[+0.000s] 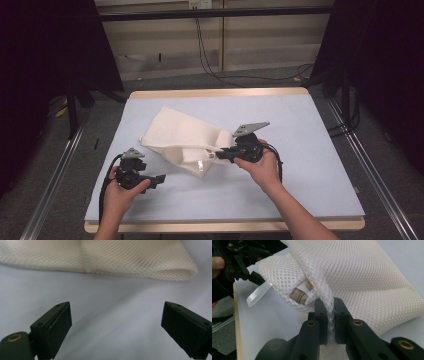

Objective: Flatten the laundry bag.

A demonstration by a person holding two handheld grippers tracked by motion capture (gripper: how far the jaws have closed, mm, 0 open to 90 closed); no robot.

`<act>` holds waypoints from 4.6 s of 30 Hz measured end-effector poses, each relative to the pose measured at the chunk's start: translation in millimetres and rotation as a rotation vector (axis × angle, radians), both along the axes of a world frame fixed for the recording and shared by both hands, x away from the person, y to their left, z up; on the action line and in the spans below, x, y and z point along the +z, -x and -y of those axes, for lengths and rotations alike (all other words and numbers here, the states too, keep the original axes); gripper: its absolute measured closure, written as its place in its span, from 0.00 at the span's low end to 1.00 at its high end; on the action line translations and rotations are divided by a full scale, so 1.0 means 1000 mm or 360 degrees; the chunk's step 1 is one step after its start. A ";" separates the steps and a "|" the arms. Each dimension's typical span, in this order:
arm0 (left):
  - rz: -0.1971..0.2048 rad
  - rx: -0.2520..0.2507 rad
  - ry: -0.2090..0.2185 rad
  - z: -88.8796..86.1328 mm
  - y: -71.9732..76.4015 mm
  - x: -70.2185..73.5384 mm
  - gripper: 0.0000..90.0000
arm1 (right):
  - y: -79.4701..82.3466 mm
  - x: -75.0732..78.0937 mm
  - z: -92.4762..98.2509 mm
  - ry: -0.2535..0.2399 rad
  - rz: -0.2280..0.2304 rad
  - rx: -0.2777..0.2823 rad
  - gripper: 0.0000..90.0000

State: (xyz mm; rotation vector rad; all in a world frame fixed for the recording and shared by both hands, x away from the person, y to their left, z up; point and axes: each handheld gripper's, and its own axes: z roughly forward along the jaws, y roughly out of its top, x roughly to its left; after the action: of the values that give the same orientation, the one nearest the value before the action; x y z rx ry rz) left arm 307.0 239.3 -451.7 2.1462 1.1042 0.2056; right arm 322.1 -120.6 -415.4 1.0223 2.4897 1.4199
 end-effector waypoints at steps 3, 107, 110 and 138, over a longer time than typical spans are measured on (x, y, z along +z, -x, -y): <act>0.0000 -0.0010 -0.0010 0.003 -0.001 0.001 0.12 | -0.003 0.000 0.003 -0.0013 -0.0005 -0.0015 0.93; -0.0064 -0.0258 -0.0048 0.076 -0.003 0.000 0.94 | -0.054 0.010 0.110 -0.0135 0.0111 -0.0822 0.63; -0.0063 -0.0264 -0.0049 0.076 -0.003 0.000 0.94 | -0.056 0.014 0.113 -0.0145 0.0143 -0.0836 0.53; -0.0071 -0.0234 -0.0012 0.065 -0.004 0.003 0.91 | -0.031 -0.012 0.106 0.0176 0.0166 -0.0593 0.35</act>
State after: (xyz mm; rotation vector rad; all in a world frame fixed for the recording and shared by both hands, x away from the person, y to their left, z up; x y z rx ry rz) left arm 311.1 174.8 -449.0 2.2378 0.9665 0.0946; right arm 353.4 -226.9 -427.6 1.2698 2.1345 1.1772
